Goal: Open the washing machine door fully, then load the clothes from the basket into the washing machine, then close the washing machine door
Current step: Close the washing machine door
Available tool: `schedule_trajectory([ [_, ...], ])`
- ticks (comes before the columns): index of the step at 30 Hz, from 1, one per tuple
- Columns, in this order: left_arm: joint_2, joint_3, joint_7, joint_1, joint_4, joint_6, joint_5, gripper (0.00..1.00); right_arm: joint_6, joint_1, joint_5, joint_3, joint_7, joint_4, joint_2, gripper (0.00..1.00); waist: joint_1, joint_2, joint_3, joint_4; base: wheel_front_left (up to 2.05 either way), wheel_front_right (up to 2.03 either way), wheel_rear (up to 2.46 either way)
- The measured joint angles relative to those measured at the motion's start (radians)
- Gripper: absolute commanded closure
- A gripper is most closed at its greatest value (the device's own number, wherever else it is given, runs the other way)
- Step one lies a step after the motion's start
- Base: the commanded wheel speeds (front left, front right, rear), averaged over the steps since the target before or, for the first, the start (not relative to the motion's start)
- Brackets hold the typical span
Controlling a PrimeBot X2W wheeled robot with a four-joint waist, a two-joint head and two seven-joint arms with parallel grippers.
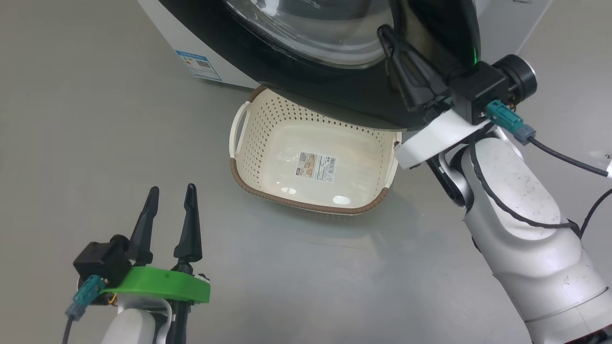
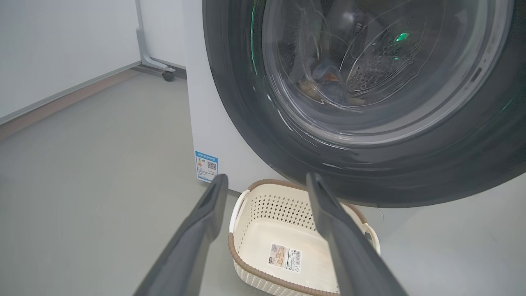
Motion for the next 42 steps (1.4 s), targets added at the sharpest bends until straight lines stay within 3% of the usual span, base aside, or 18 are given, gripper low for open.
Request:
schedule_trajectory([
  [29,-0.002,0.03,-0.003,-0.007,0.012,-0.002,-0.029,0.0,0.006,-0.072,0.033,0.009,0.0,0.005,0.011,1.0,-0.0001,0.0,0.039,-0.084,0.0,0.0,0.0],
  [42,-0.003,0.028,-0.003,-0.017,0.016,-0.01,-0.021,0.0,0.006,-0.124,0.032,-0.019,0.0,0.017,0.009,1.0,-0.0001,0.0,0.074,-0.086,0.0,0.0,0.0],
])
